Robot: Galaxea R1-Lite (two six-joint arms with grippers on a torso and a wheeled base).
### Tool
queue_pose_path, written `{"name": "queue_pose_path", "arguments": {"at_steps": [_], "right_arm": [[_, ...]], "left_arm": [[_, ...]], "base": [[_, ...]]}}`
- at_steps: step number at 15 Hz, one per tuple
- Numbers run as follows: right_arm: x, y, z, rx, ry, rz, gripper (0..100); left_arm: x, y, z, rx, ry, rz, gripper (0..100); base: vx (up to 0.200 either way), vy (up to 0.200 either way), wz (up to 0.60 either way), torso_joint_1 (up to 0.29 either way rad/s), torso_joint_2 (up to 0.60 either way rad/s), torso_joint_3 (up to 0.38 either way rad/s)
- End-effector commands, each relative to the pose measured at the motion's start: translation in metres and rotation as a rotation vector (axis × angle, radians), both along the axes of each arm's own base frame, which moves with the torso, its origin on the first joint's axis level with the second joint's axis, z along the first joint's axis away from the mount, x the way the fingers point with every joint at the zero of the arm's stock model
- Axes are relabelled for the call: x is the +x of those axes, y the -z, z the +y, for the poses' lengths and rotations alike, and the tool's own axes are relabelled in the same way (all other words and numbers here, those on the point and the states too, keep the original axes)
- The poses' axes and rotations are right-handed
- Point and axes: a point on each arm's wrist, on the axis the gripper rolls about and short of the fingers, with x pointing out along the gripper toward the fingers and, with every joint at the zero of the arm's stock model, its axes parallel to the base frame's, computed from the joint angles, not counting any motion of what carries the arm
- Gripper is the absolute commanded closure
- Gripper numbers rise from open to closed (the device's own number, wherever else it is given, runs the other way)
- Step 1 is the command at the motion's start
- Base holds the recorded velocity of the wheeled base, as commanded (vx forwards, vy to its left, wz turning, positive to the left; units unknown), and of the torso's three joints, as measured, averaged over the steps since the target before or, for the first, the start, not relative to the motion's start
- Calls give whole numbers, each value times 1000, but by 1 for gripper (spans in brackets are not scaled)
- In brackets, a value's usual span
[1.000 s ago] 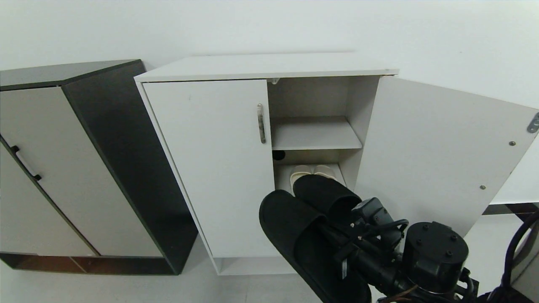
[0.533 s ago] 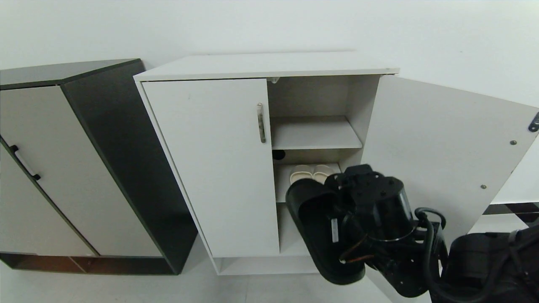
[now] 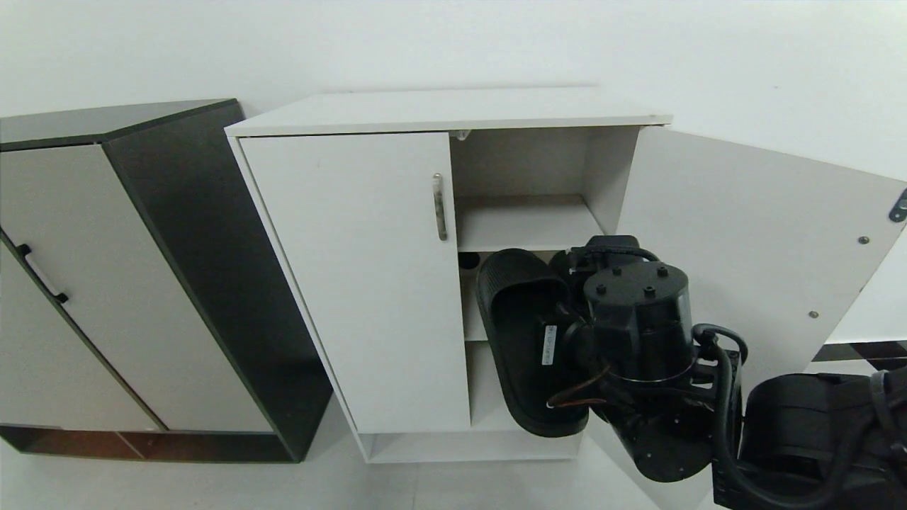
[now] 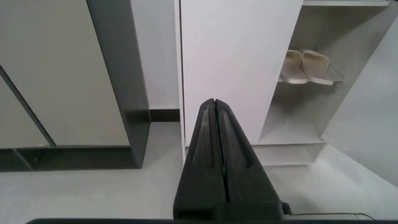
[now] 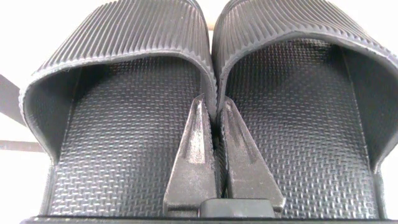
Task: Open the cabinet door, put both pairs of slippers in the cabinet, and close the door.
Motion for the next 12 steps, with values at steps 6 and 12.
{"name": "queue_pose_path", "arguments": {"at_steps": [6, 12], "right_arm": [[2, 9, 4, -22, -4, 14, 100], [2, 9, 4, -24, -3, 13, 100]], "left_arm": [[0, 0, 0, 1, 0, 1, 100], [0, 0, 0, 1, 0, 1, 100]], "base": [[100, 0, 0, 0, 0, 2], [200, 0, 0, 5, 3, 5]]}}
